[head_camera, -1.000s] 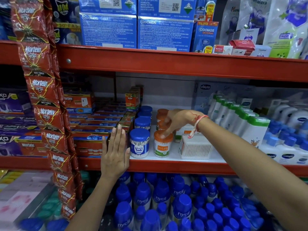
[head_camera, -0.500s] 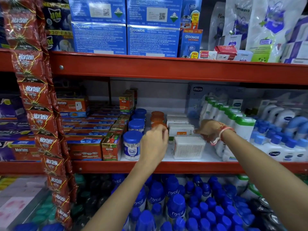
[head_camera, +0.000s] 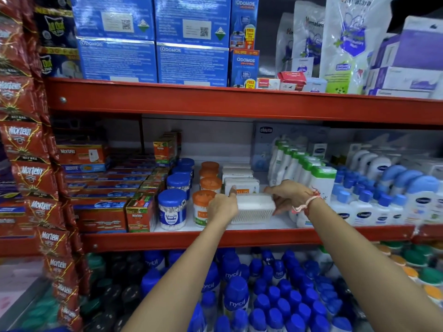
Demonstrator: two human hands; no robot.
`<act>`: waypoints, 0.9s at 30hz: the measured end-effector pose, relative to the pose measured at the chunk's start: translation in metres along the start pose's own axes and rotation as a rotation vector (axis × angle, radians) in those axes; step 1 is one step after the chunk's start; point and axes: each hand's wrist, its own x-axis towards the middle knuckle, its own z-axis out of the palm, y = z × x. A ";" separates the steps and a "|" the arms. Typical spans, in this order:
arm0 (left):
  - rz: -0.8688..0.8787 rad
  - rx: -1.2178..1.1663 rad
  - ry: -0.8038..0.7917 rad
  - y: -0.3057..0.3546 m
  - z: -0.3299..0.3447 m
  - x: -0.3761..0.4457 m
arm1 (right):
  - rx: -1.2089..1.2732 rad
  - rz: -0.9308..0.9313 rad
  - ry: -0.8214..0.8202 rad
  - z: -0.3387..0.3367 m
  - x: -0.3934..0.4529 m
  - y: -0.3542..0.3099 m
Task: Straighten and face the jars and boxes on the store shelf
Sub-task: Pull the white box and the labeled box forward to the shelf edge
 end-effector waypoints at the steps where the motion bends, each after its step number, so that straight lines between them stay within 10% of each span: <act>1: -0.001 -0.068 -0.003 -0.002 0.000 0.002 | 0.025 -0.027 0.004 -0.002 -0.002 0.002; 12: 0.111 -0.369 -0.163 -0.023 0.007 0.002 | 0.057 -0.136 0.098 0.002 -0.011 0.025; 27: 0.366 0.056 0.347 -0.038 0.033 -0.006 | -0.231 -0.394 0.488 0.037 -0.018 0.043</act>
